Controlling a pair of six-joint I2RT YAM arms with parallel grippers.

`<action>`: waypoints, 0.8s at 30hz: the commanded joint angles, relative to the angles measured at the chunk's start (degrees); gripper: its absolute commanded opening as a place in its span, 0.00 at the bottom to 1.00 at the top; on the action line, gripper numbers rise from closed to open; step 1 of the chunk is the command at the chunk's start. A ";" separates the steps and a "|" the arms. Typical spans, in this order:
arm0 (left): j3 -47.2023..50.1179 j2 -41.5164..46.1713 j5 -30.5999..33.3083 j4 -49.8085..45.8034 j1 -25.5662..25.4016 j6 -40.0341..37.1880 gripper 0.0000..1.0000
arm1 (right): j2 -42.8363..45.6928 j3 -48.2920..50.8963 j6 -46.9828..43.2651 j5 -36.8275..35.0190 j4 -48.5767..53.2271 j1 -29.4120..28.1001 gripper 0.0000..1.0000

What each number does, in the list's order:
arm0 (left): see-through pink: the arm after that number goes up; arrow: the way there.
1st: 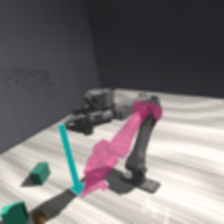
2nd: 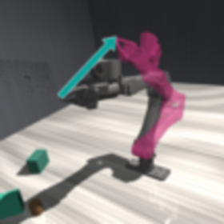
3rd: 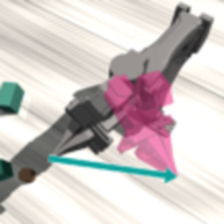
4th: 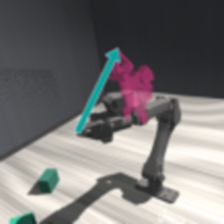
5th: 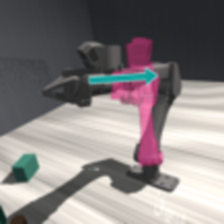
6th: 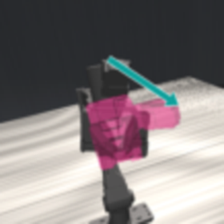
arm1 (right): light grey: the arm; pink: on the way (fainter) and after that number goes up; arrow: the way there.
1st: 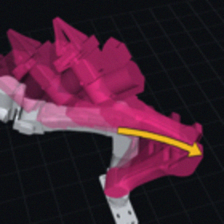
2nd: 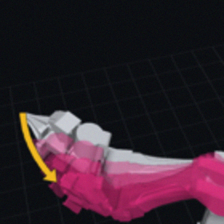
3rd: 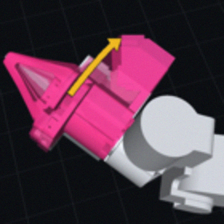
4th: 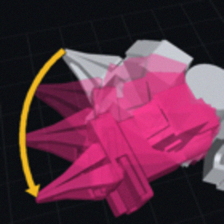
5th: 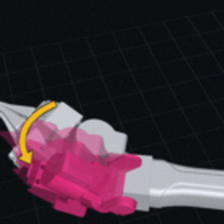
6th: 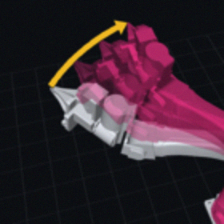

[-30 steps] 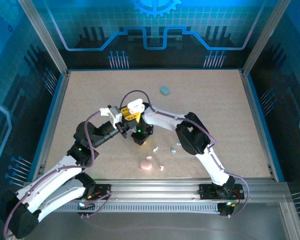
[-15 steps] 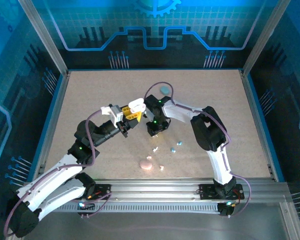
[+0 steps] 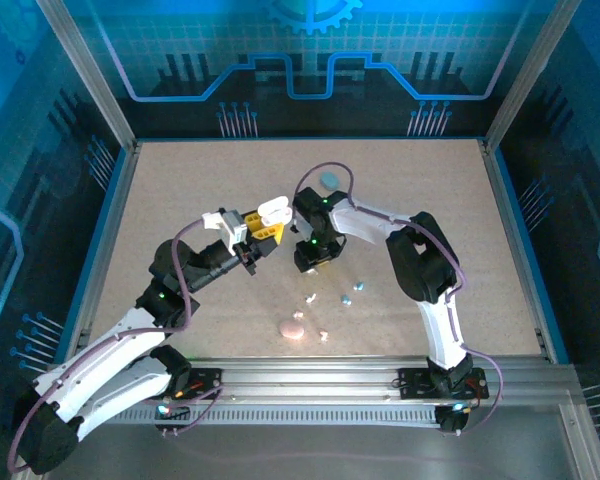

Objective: Insert the wireless bluetooth earbuds into the charging case

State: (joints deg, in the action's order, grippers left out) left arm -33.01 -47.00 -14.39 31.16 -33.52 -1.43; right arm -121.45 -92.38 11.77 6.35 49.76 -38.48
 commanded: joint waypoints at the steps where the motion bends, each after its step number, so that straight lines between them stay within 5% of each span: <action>1: -2.14 0.22 -0.99 1.33 -0.32 0.90 0.22 | -2.03 -4.30 -6.46 -5.32 4.63 -1.71 0.51; 24: -1.79 0.62 -0.78 0.87 -0.31 0.73 0.23 | -7.97 -9.39 -9.31 -9.85 9.19 -4.96 0.39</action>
State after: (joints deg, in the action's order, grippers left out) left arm -33.30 -46.98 -14.41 31.09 -33.52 -1.43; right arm -127.79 -100.40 2.46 -2.81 56.34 -42.48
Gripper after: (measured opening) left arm 0.229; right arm 0.387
